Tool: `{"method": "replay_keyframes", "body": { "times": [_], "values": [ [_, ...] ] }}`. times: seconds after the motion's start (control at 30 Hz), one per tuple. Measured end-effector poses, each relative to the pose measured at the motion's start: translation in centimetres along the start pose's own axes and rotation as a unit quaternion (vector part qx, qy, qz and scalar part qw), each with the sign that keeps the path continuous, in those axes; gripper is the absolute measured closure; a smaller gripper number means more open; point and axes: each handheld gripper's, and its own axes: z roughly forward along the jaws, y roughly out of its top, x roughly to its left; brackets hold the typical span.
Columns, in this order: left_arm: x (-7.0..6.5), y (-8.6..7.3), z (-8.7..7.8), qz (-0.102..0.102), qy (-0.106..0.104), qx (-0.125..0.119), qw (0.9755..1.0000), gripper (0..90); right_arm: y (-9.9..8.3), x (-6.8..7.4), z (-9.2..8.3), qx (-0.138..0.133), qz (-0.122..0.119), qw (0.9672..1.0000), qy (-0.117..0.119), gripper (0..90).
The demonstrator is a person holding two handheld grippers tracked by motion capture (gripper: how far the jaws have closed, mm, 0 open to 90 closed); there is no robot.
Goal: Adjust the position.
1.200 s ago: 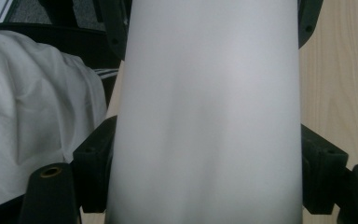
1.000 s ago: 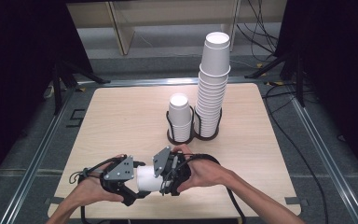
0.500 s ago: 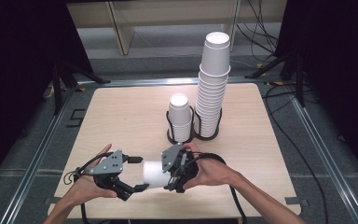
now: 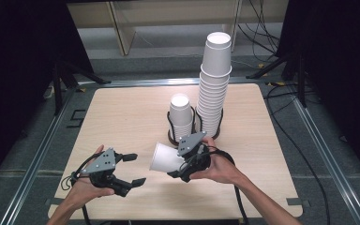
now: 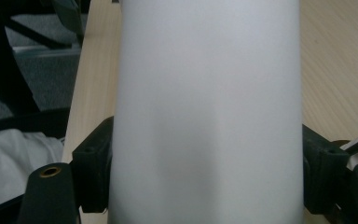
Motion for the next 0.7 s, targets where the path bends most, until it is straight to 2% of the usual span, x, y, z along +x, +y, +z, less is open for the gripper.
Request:
{"method": "replay_keyframes", "body": {
  "times": [0.07,0.1,0.13,0.17,0.2,0.23,0.27,0.3,0.37,0.4,0.47,0.5,0.53,0.57,0.6,0.63,0.67,0.7],
  "values": [
    [0.1,-0.3,0.2,-0.014,0.006,-0.010,0.9998,14.9,-0.5,-0.2,0.0,-0.023,0.020,0.9995,-0.009,24.0],
    [0.3,-0.5,0.1,-0.017,0.006,-0.010,0.9998,14.9,-0.7,-0.3,0.1,-0.033,0.024,0.9992,-0.006,24.1],
    [0.3,-0.6,0.3,-0.027,0.007,-0.021,0.9994,14.9,-0.9,-0.4,0.1,-0.045,0.024,0.9986,-0.013,24.1],
    [0.4,-0.8,0.3,-0.030,0.007,-0.025,0.9992,14.9,-1.1,-0.3,0.2,-0.051,0.035,0.9980,-0.012,24.0],
    [0.3,-0.9,0.3,-0.037,0.008,-0.025,0.9990,14.9,-1.2,-0.5,0.2,-0.060,0.026,0.9977,-0.017,24.1],
    [0.3,-1.2,0.5,-0.039,0.004,-0.035,0.9986,14.9,-1.3,-0.3,0.3,-0.063,0.040,0.9971,-0.015,24.0],
    [0.3,-1.3,0.5,-0.043,0.010,-0.031,0.9986,14.9,-1.3,-0.4,0.3,-0.065,0.028,0.9974,-0.014,24.0],
    [0.3,-1.5,0.6,-0.047,0.009,-0.029,0.9984,14.9,-1.3,-0.4,0.4,-0.067,0.026,0.9974,-0.012,24.0],
    [0.3,-1.8,0.8,-0.052,0.006,-0.039,0.9979,14.9,-1.4,-0.3,0.3,-0.075,0.027,0.9968,-0.009,24.0],
    [0.4,-1.9,0.7,-0.054,0.006,-0.034,0.9980,14.9,-1.4,-0.2,0.3,-0.074,0.026,0.9968,-0.008,24.0],
    [0.4,-2.1,0.9,-0.061,-0.001,-0.046,0.9970,14.9,-1.4,0.0,0.3,-0.078,0.030,0.9965,-0.002,24.0],
    [0.4,-2.1,0.8,-0.063,0.003,-0.041,0.9972,14.9,-1.4,0.0,0.3,-0.078,0.029,0.9965,-0.004,24.1],
    [0.5,-2.3,1.0,-0.064,-0.004,-0.049,0.9967,14.9,-1.5,0.2,0.3,-0.080,0.038,0.9961,-0.008,24.0],
    [0.4,-2.3,0.9,-0.066,0.000,-0.044,0.9968,14.9,-1.5,0.3,0.2,-0.079,0.043,0.9960,-0.004,24.0],
    [0.5,-2.4,1.1,-0.066,-0.004,-0.052,0.9965,14.9,-1.5,0.1,0.3,-0.083,0.028,0.9961,-0.003,24.0],
    [0.5,-2.4,1.1,-0.070,-0.005,-0.056,0.9960,14.9,-1.5,0.1,0.3,-0.087,0.027,0.9959,-0.003,24.0],
    [0.6,-2.4,1.0,-0.070,-0.005,-0.049,0.9963,14.9,-1.6,0.2,0.2,-0.088,0.034,0.9955,-0.001,24.0],
    [0.6,-2.5,1.1,-0.075,-0.009,-0.059,0.9954,14.9,-1.7,0.2,0.3,-0.093,0.029,0.9953,0.003,24.0]
  ]
}}
